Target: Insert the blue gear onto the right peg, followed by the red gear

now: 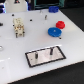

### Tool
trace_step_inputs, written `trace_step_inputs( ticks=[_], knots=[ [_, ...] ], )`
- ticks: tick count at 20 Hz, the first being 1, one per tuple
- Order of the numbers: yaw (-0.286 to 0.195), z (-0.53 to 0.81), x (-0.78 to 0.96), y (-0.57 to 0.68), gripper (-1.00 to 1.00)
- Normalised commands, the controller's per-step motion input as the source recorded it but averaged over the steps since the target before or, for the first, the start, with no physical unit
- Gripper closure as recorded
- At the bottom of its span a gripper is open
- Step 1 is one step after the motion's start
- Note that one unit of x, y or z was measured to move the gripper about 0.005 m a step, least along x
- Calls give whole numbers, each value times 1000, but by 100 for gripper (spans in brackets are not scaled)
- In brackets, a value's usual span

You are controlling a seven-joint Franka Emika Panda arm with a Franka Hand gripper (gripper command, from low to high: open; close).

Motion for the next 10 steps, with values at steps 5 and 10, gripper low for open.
trace_step_inputs(
  ticks=[5,10],
  knots=[
    [0,-65,-450,671,-100],
    [0,-195,-343,638,-100]
  ],
)
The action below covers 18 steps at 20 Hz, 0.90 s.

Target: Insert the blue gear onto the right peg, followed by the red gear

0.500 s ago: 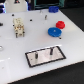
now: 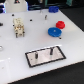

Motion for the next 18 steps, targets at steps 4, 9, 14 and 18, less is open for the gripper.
trace_step_inputs(
  ticks=[4,9,14,18],
  knots=[
    [0,-399,-229,480,-100],
    [0,-509,-169,359,-100],
    [0,-558,-156,250,-100],
    [0,-585,-240,137,-100]
  ],
)
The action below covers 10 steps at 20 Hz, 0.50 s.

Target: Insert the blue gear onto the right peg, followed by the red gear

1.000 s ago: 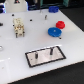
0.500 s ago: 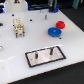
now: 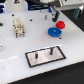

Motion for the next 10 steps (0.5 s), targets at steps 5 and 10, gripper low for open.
trace_step_inputs(
  ticks=[5,10],
  knots=[
    [0,-515,-301,17,-100],
    [0,-422,-306,-76,-100]
  ],
)
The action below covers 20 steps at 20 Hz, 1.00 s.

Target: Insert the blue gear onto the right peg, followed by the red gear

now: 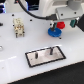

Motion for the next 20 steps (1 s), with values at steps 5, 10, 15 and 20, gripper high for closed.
trace_step_inputs(
  ticks=[5,10,15,20],
  knots=[
    [0,-370,-261,-93,-100],
    [0,-291,-286,-72,-100],
    [0,-224,-269,-77,-100],
    [0,-69,-190,-61,100]
  ],
)
